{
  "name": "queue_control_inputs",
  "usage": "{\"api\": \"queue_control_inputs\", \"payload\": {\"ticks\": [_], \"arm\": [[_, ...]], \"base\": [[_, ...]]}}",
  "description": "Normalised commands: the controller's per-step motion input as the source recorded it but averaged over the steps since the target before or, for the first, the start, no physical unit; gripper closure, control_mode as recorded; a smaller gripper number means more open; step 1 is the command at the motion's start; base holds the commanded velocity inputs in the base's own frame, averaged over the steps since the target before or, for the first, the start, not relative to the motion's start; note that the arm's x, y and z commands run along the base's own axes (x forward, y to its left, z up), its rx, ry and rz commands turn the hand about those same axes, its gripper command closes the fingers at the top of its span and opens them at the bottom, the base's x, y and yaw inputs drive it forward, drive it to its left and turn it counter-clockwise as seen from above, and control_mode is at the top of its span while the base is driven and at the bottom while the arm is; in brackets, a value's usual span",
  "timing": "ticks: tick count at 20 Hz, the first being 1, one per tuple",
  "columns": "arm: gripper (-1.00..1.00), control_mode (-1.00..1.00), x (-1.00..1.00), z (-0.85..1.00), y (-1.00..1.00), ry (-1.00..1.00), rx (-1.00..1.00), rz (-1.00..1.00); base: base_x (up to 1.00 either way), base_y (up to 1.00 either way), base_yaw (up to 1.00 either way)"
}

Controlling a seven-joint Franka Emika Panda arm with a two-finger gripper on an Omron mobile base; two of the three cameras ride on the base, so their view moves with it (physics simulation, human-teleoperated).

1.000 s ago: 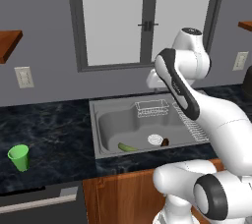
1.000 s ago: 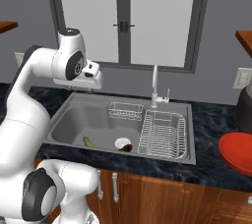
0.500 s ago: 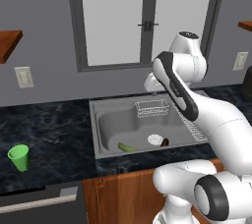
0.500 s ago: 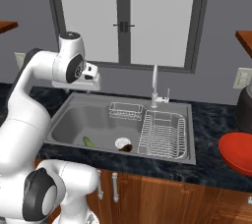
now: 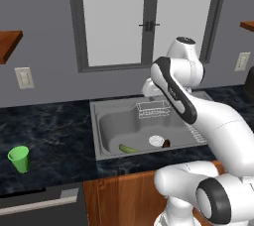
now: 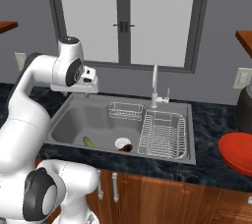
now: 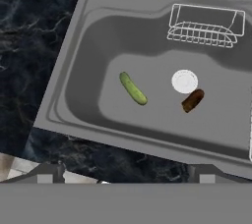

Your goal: Remove the cucumber and sweet potato from the sink. Then move the bowl and cup from the counter to the sink for washing.

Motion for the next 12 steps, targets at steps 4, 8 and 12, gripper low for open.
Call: {"api": "queue_control_inputs", "payload": {"ticks": [4, 8, 12], "arm": [[-1.00, -1.00, 0.02, -0.15, 0.08, 0.00, 0.00, 0.02], [-1.00, -1.00, 0.00, -0.15, 0.07, 0.00, 0.00, 0.01], [-1.00, -1.00, 0.00, -0.15, 0.07, 0.00, 0.00, 0.00]], "base": [[0.00, 0.00, 0.00], [0.00, 0.00, 0.00], [0.00, 0.00, 0.00]]}}
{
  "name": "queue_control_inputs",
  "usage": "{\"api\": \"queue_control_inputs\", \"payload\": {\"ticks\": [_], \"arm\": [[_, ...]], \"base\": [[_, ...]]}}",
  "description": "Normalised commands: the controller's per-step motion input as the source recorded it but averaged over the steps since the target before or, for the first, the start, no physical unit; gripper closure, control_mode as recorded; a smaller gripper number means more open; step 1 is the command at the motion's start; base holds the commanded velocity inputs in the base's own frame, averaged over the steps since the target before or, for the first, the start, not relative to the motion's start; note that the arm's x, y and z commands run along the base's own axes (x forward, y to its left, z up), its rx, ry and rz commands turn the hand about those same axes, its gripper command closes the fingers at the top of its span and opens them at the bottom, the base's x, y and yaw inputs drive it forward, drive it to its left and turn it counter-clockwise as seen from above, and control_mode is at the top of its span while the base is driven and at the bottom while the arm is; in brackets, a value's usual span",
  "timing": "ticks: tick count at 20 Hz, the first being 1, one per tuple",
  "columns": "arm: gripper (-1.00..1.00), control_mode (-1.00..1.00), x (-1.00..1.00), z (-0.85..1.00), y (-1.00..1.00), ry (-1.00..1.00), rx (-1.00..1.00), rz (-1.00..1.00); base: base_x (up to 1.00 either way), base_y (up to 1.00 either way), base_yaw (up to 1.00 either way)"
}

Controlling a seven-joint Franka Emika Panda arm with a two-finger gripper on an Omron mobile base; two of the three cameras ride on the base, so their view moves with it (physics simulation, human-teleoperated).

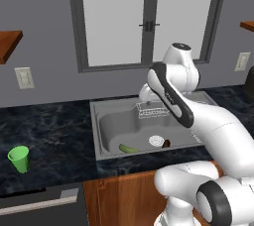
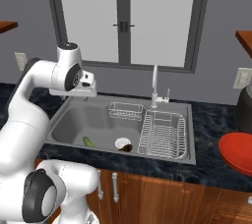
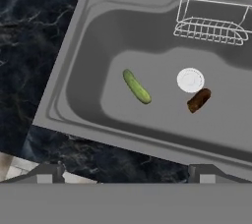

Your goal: Remove the cucumber and sweet potato from the sink. Then move the bowl and cup from the counter to the sink for washing.

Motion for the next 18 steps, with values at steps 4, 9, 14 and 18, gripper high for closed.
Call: {"api": "queue_control_inputs", "payload": {"ticks": [4, 9, 14, 18], "arm": [[-1.00, -1.00, 0.00, -0.16, 0.08, 0.00, 0.00, 0.00], [-1.00, -1.00, 0.00, -0.17, 0.09, 0.00, 0.00, 0.00], [-1.00, -1.00, 0.00, -0.17, 0.06, 0.00, -0.01, 0.00], [-1.00, -1.00, 0.03, -0.14, 0.01, 0.00, 0.00, 0.00]], "base": [[0.00, 0.00, 0.00], [0.00, 0.00, 0.00], [0.00, 0.00, 0.00], [0.00, 0.00, 0.00]]}}
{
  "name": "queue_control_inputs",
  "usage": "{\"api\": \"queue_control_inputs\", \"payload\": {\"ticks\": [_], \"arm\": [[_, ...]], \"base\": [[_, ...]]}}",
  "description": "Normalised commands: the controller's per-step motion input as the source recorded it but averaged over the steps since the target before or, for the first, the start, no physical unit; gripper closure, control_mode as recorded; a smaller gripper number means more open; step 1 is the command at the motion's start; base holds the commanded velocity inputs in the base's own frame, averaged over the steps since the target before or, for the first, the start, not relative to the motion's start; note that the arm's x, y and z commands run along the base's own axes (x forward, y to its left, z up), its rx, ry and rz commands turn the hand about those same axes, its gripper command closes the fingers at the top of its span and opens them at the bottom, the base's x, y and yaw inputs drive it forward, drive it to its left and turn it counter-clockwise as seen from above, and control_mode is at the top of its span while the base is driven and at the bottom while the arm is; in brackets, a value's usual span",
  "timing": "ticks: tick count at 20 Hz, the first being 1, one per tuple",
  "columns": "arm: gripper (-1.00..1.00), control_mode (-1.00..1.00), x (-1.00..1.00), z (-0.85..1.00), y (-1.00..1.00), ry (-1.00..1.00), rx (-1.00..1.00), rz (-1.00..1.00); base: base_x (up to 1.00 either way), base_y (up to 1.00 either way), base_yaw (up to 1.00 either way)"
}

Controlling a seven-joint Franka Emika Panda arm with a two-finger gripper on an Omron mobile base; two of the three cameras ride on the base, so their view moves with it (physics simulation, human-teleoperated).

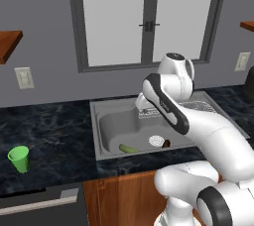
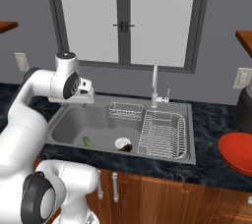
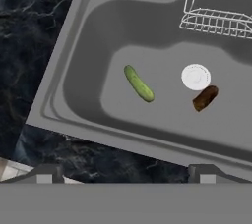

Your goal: Remove the cucumber and sweet potato from the sink. Then move the bowl and cup from the counter to the sink for washing.

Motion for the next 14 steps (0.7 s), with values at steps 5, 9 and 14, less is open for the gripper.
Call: {"api": "queue_control_inputs", "payload": {"ticks": [5, 9, 14], "arm": [[-1.00, -1.00, 0.09, -0.11, 0.00, 0.00, 0.00, 0.00], [-1.00, -1.00, 0.11, -0.12, 0.00, 0.01, 0.00, 0.00], [-1.00, -1.00, 0.10, -0.11, 0.00, 0.03, -0.01, 0.04]], "base": [[0.00, 0.00, 0.00], [0.00, 0.00, 0.00], [0.00, 0.00, 0.00]]}}
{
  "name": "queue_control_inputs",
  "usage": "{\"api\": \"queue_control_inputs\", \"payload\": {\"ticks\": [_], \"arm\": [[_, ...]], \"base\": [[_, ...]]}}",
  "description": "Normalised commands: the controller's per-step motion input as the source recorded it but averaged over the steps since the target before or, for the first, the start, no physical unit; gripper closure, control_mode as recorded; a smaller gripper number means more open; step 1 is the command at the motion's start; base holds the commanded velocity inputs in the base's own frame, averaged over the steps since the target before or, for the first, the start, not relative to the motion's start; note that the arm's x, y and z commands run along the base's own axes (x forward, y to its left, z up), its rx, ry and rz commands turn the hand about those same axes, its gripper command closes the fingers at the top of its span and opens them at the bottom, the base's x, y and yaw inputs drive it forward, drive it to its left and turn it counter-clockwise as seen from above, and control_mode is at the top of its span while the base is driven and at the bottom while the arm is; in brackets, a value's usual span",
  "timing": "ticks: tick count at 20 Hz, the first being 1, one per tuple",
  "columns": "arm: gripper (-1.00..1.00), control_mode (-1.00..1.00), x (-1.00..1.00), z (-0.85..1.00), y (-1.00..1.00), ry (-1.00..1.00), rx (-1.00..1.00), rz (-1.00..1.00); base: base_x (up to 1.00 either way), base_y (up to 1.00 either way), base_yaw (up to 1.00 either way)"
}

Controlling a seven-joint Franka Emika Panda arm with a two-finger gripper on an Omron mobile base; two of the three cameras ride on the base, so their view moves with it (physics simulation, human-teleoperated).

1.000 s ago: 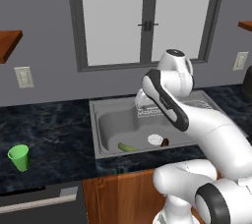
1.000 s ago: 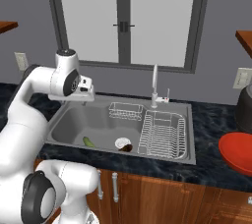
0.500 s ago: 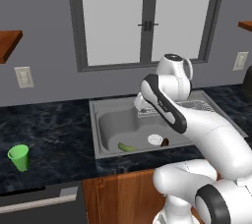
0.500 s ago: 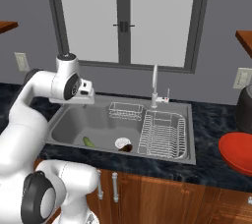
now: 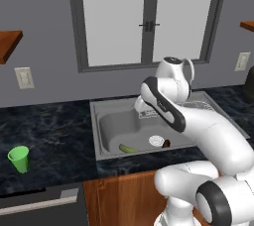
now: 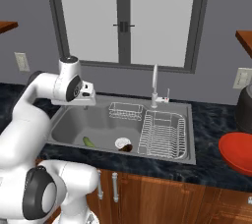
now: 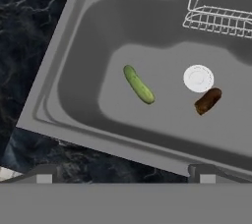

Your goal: Remove the cucumber and sweet potato from the sink. Then move the bowl and cup from the counter to the sink for washing.

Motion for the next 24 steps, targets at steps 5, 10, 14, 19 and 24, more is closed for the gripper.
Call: {"api": "queue_control_inputs", "payload": {"ticks": [5, 10, 14, 19, 24], "arm": [[-1.00, -1.00, 0.08, -0.07, 0.00, 0.09, -0.07, 0.09], [-1.00, -1.00, 0.07, -0.04, 0.02, 0.14, -0.11, 0.09], [-1.00, -1.00, 0.06, -0.05, 0.04, 0.12, -0.04, 0.08], [-1.00, -1.00, 0.02, -0.08, 0.04, 0.13, 0.00, 0.04], [-1.00, -1.00, 0.00, -0.12, 0.05, 0.05, 0.02, 0.03]], "base": [[0.00, 0.00, 0.00], [0.00, 0.00, 0.00], [0.00, 0.00, 0.00], [0.00, 0.00, 0.00], [0.00, 0.00, 0.00]]}}
